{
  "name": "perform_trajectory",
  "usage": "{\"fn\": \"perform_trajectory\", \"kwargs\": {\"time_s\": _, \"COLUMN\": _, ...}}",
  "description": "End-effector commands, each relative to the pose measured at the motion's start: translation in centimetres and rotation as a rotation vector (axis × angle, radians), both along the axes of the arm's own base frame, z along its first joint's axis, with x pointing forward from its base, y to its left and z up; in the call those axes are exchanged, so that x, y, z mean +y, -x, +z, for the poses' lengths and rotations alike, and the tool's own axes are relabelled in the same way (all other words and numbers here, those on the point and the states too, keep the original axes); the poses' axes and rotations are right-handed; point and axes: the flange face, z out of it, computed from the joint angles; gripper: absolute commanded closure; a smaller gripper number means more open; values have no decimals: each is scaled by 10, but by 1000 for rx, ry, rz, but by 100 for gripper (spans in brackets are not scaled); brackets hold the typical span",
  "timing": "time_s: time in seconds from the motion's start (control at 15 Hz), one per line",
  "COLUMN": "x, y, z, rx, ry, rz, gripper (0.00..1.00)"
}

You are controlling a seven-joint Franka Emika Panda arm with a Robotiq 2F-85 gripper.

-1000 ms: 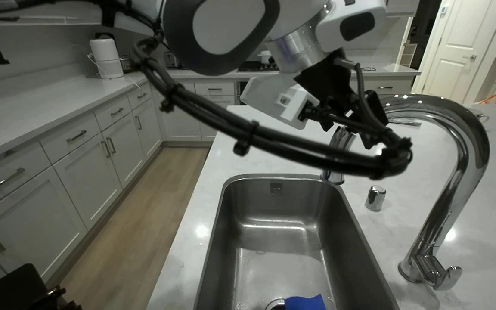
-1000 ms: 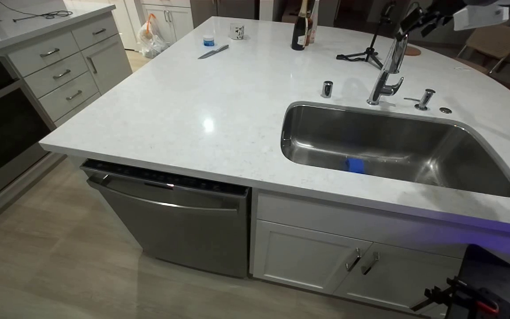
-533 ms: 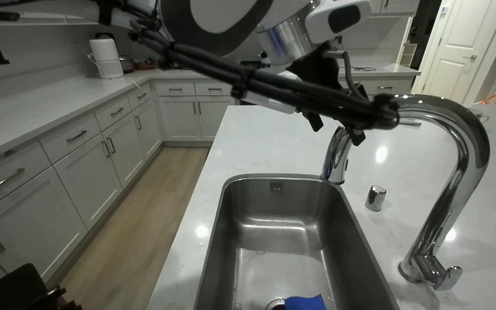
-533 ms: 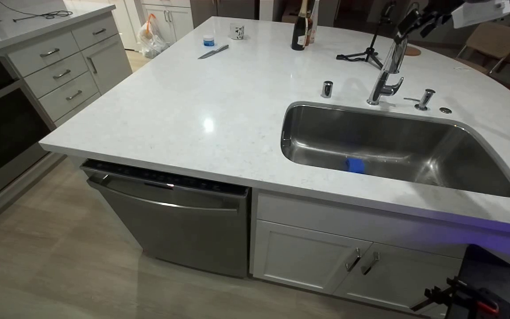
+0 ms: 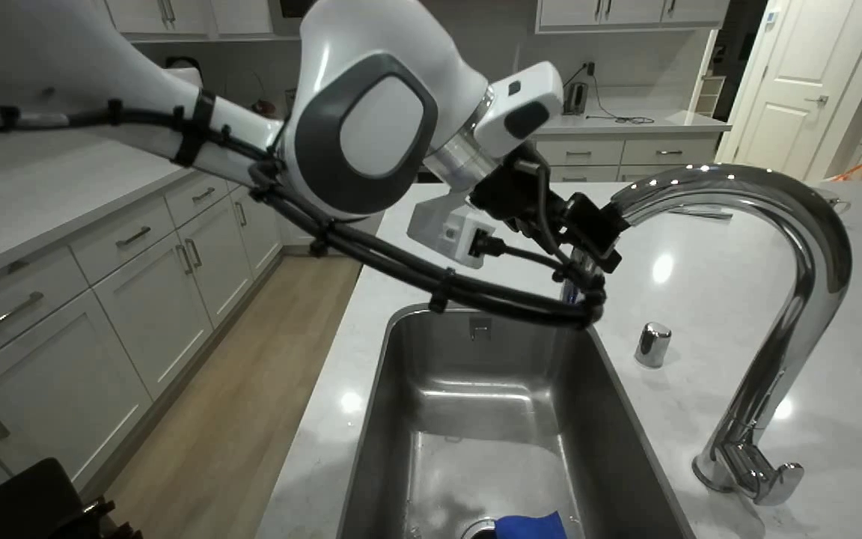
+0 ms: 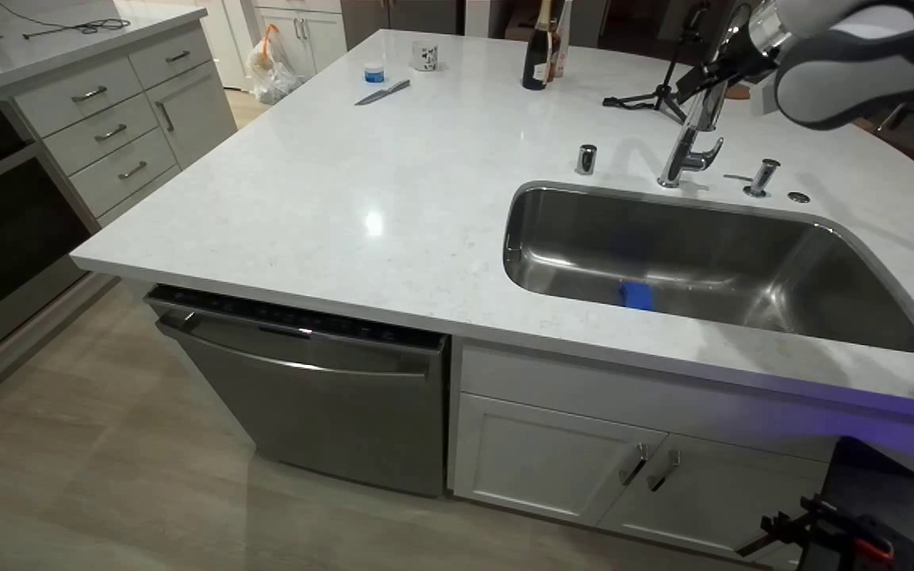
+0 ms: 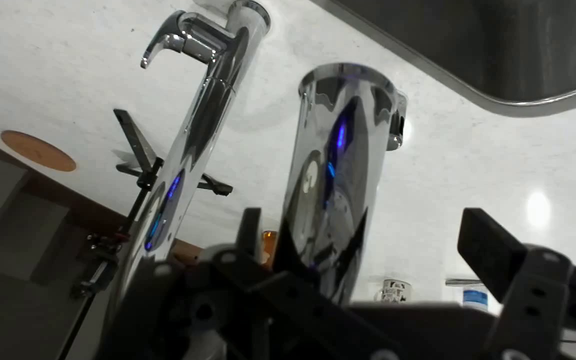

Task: Push back the extendable spout

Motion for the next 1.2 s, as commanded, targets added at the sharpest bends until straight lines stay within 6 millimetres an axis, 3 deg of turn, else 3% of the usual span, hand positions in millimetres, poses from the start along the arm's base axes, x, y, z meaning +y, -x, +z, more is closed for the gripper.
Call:
{"fn": "perform_trajectory", "kwargs": {"time_s": 0.0, "x": -3, "y": 12, "z": -19, "rx": -37, "ry": 80, "rz": -68, "gripper": 0}}
{"fn": "perform_trajectory", "kwargs": {"time_s": 0.27, "x": -7, "y": 15, "z": -24, "rx": -100, "ry": 188, "rz": -147, "gripper": 0}}
{"fn": "perform_trajectory", "kwargs": {"time_s": 0.4, "x": 4, "y": 14, "z": -30, "rx": -136, "ry": 214, "rz": -139, "gripper": 0}}
{"fn": "perform_trajectory", "kwargs": {"time_s": 0.87, "x": 64, "y": 2, "z": -90, "rx": -224, "ry": 153, "rz": -182, "gripper": 0}}
{"fn": "perform_trajectory", "kwargs": {"time_s": 1.13, "x": 85, "y": 0, "z": -109, "rx": -277, "ry": 148, "rz": -212, "gripper": 0}}
